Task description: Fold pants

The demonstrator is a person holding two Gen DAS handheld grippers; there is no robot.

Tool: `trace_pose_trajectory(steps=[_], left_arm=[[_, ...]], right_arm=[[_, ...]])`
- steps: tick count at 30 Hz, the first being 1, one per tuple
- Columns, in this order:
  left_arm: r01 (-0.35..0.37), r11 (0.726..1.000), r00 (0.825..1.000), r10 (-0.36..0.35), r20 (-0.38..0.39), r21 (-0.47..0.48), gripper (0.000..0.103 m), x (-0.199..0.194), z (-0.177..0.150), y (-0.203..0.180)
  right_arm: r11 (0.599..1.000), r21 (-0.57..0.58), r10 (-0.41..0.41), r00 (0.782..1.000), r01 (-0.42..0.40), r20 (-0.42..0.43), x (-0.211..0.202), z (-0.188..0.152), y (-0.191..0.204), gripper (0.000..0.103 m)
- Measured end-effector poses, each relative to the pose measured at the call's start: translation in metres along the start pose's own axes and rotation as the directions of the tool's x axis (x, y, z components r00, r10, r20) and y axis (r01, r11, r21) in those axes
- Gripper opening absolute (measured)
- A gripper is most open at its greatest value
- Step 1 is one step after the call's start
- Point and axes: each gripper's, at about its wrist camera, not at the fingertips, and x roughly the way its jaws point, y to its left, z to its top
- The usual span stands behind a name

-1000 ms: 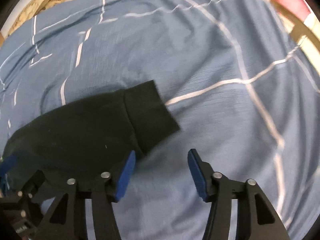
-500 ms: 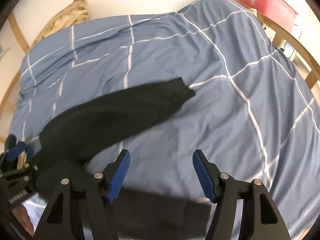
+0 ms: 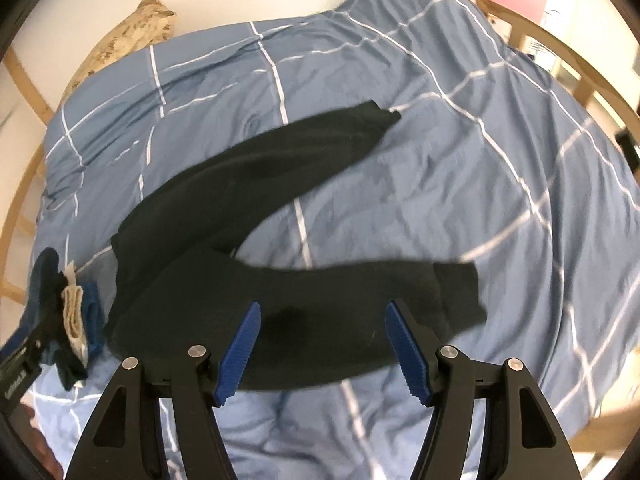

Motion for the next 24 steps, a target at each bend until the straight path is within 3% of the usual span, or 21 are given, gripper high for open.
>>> trace_pose_trajectory(steps=[6,12,16,24], left_arm=[[-0.012,0.999,0.999,0.01,-0.053,-0.03,0.102,0.016,-0.027,0.019],[-0.022,0.996,0.996,0.015,-0.083,-0.09,0.102,0.04,-0.033,0.02],[-0.016,0.992,0.993,0.002,-0.114,-0.122,0.098,0.057,-0.031,0.024],[0.004,0.989,0.989,-0.027,-0.148,-0.151,0.092,0.092,-0.029,0.021]], right_arm=[[0.995,0.076,-0.059,0.998,0.062,-0.036,0.012,-0.04,0.004,0.065],[0.974,0.204,-0.081,0.992,0.1,-0.099,0.039,-0.065,-0.01,0.065],[0.956,0.264,-0.097,0.989,0.124,-0.112,0.052,-0.071,-0.014,0.065],[0.947,0.28,-0.126,0.984,0.156,-0.122,0.083,-0.069,-0.015,0.065]])
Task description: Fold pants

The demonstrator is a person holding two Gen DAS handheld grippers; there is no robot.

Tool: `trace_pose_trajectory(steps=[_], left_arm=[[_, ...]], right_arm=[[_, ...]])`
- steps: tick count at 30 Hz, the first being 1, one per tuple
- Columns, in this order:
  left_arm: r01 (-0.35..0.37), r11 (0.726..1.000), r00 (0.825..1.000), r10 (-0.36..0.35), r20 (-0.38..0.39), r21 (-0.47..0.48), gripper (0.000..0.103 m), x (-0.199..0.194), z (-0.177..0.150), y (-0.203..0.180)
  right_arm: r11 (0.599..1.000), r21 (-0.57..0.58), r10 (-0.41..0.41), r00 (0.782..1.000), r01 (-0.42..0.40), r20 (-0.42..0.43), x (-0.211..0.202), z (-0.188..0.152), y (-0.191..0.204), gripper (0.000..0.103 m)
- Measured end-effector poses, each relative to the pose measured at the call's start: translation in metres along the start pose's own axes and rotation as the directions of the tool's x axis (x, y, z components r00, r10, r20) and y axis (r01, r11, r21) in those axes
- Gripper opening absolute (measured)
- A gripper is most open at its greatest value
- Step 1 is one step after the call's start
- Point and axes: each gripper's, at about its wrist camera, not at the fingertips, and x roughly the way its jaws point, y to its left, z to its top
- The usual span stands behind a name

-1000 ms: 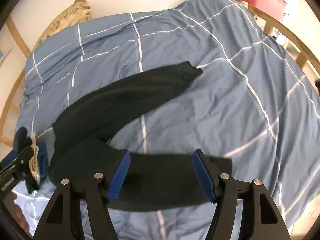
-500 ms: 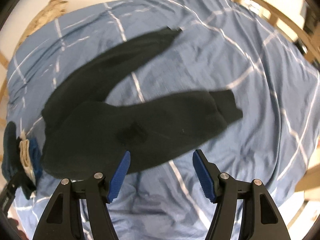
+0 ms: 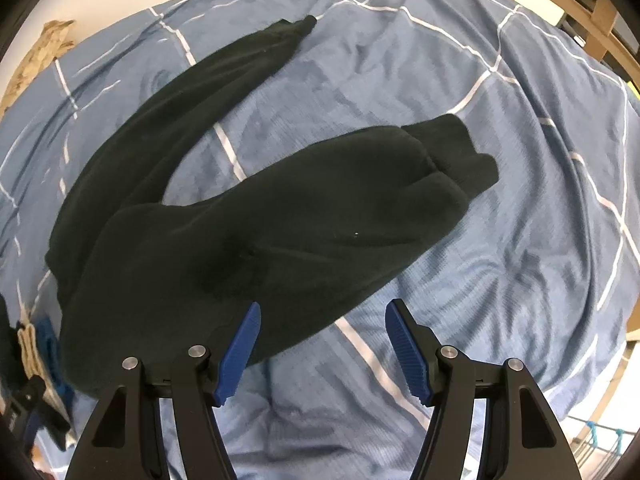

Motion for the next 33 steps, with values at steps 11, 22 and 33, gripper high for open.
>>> trace_pose_trajectory(steps=[11,22,33], left_arm=[[-0.031,0.999,0.996,0.034,-0.077,0.035,0.084,0.054,-0.006,-0.006],[0.043,0.998,0.989,-0.037,-0.145,0.043,0.072,0.082,-0.011,-0.007],[0.11,0.994,0.983,-0.105,-0.152,0.024,0.03,0.077,-0.012,-0.016]], right_arm=[[0.999,0.025,-0.039,0.998,0.041,-0.047,0.037,-0.004,-0.004,0.065],[0.998,-0.019,-0.057,0.996,0.056,-0.071,0.059,0.001,0.001,0.065],[0.998,-0.058,-0.008,0.996,0.003,-0.086,0.065,0.009,0.003,0.037]])
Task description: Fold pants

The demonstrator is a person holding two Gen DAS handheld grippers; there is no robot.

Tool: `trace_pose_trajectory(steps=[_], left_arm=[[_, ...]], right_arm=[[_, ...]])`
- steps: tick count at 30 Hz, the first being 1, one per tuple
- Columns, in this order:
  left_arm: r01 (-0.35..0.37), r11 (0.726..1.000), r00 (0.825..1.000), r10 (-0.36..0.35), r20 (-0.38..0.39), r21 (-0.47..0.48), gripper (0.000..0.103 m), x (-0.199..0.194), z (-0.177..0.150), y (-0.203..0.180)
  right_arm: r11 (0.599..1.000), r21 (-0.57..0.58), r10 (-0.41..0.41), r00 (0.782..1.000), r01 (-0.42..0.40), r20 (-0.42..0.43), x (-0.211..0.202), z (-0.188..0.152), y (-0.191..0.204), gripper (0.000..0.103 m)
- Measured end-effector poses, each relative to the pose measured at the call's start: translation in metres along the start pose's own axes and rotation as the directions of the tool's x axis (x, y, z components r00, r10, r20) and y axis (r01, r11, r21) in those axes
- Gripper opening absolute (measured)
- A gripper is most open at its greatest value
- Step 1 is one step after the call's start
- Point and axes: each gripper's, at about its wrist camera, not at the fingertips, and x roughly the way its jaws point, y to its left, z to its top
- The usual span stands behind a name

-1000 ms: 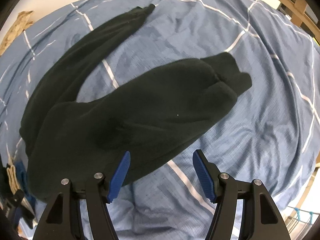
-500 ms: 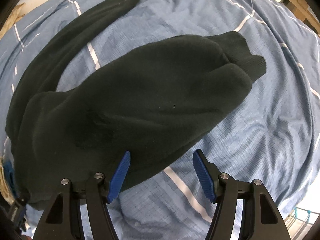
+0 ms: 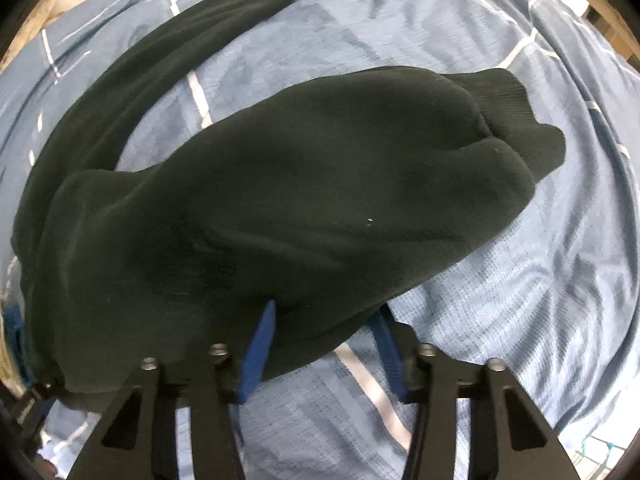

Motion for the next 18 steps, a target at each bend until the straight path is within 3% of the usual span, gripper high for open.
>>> trace_pose_trajectory(steps=[4,10,14,18], left_arm=[[-0.006,1.0,1.0,0.006,0.019,-0.01,0.022,-0.014,-0.002,-0.002],[-0.028,1.0,0.997,0.028,0.07,0.002,0.017,-0.042,0.003,-0.005],[-0.049,0.999,0.992,0.047,0.115,0.017,0.012,-0.066,0.015,-0.015],[-0.013,1.0,0.986,0.008,0.165,0.025,0.012,-0.088,0.038,-0.023]], right_arm=[[1.0,-0.028,-0.004,1.0,0.004,0.012,-0.011,0.007,0.002,0.016],[0.999,-0.027,0.028,0.999,-0.027,0.045,-0.043,0.014,-0.009,0.011],[0.997,-0.026,0.071,0.991,-0.068,0.11,-0.075,0.021,-0.009,0.01],[0.993,-0.07,0.105,0.975,-0.093,0.196,-0.105,0.041,0.005,0.01]])
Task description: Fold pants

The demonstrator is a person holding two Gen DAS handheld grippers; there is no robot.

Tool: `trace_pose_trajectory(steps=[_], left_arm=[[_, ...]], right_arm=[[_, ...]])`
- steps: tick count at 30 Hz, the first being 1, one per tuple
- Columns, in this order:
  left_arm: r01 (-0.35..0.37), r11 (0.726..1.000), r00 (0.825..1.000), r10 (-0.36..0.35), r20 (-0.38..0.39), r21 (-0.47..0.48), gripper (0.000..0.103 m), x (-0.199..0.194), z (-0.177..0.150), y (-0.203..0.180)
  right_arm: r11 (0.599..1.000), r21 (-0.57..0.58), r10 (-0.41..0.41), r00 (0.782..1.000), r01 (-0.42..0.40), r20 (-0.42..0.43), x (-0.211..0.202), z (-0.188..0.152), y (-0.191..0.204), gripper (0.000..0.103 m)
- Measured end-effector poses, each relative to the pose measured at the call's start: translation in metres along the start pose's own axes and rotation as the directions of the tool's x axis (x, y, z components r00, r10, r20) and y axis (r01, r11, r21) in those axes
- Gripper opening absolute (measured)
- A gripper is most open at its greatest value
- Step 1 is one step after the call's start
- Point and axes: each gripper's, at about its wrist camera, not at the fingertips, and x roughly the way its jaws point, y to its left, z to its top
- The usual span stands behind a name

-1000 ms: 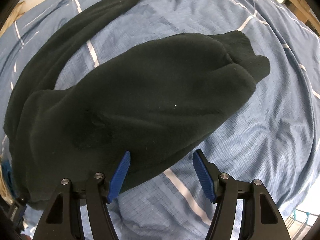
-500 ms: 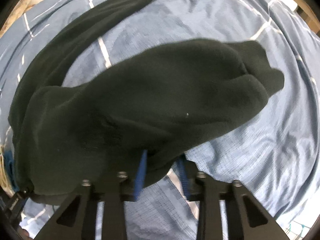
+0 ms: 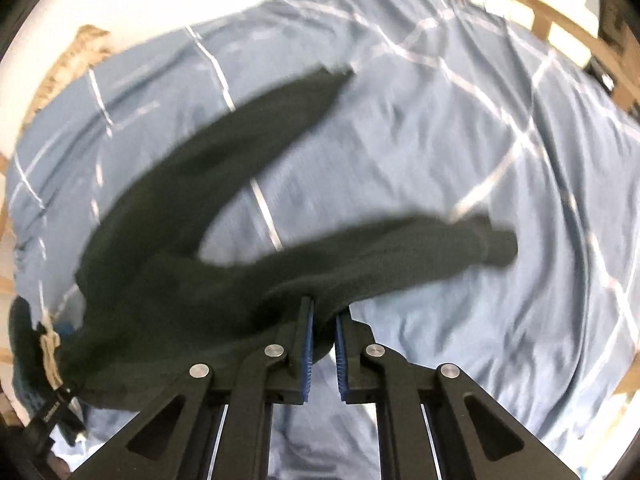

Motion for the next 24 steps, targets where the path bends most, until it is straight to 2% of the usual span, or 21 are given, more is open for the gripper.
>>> trace_pose_trajectory(steps=[3,6,10,13,18,24], left_arm=[[0.022,1.0,1.0,-0.022,0.022,0.0,0.011,-0.002,0.019,-0.007],[0.038,0.998,0.999,-0.037,0.027,-0.04,0.011,-0.005,0.039,-0.01],[0.041,0.996,0.999,-0.041,0.006,-0.074,0.011,0.0,0.065,-0.012],[0.017,0.998,1.0,-0.018,-0.006,-0.059,0.011,0.015,0.09,-0.015],[-0.004,1.0,0.998,0.002,-0.063,-0.03,0.011,0.054,0.129,-0.015],[-0.013,0.998,0.995,0.007,-0.103,-0.067,0.012,0.091,0.162,-0.01]], right_arm=[[0.999,-0.026,0.025,0.998,-0.024,0.05,-0.013,0.026,0.011,0.01],[0.998,-0.061,0.028,0.996,-0.023,0.084,-0.018,0.052,0.024,0.01],[0.995,-0.092,0.036,0.994,-0.026,0.103,-0.014,0.087,0.045,0.01],[0.991,-0.13,0.031,0.995,-0.018,0.1,-0.004,0.11,0.062,0.01],[0.967,-0.254,0.01,0.998,0.005,0.058,0.042,0.15,0.101,0.01],[0.933,-0.358,-0.043,0.999,0.04,0.0,0.1,0.183,0.137,0.01]])
